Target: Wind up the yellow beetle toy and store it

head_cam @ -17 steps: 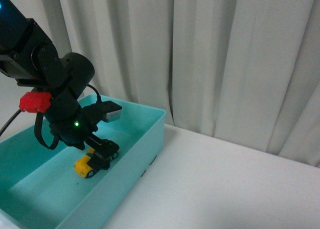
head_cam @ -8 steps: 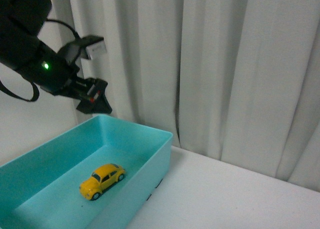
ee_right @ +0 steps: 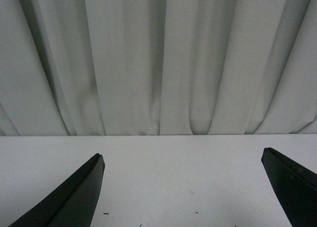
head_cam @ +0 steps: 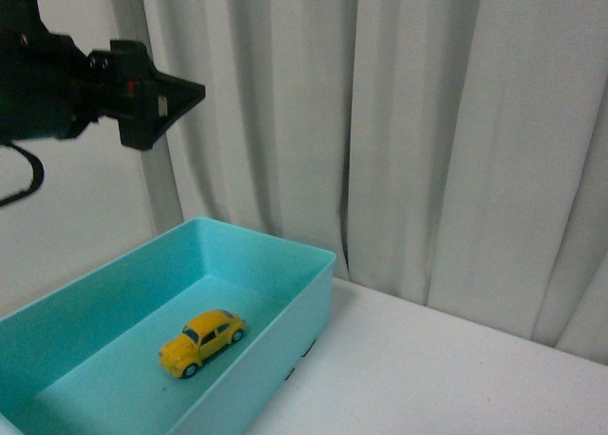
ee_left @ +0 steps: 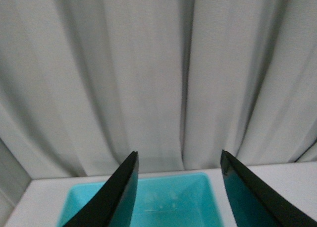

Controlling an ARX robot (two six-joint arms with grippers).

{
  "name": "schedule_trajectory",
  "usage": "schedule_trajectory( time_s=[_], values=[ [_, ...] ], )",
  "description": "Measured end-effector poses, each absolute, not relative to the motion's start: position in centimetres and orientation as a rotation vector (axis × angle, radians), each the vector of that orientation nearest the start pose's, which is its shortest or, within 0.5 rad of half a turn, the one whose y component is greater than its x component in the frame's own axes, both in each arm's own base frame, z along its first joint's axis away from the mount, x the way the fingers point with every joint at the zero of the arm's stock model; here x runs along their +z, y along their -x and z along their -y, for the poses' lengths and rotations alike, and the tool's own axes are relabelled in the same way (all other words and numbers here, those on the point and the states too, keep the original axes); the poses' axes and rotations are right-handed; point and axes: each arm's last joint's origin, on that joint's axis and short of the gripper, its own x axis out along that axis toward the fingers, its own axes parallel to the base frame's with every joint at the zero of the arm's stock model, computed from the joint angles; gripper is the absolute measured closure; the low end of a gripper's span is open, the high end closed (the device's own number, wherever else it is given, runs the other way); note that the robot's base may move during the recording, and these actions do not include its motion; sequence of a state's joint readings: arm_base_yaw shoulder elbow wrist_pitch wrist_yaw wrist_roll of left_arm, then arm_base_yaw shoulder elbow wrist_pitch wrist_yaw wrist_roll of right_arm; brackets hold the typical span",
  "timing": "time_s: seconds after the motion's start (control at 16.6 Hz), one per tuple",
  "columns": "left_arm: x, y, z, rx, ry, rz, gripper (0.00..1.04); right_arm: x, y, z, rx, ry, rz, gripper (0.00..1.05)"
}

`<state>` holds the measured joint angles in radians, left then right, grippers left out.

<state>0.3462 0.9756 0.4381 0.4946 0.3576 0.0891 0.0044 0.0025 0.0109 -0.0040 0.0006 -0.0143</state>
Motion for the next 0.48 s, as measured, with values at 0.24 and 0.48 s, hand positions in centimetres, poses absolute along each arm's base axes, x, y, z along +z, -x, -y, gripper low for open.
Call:
schedule_trajectory(
  time_s=[0.24,0.48],
  values=[
    [22.4,-17.3,-3.7,0.001,-0.024,0.011,0.92,16.7,-9.7,0.0,0.002,0.014,0.005,0.07],
    [20.1,-15.4,-2.0,-0.003,-0.006,-0.002,1.03,16.7,-9.7,0.0,0.004,0.014,0.004,0.07]
  ],
)
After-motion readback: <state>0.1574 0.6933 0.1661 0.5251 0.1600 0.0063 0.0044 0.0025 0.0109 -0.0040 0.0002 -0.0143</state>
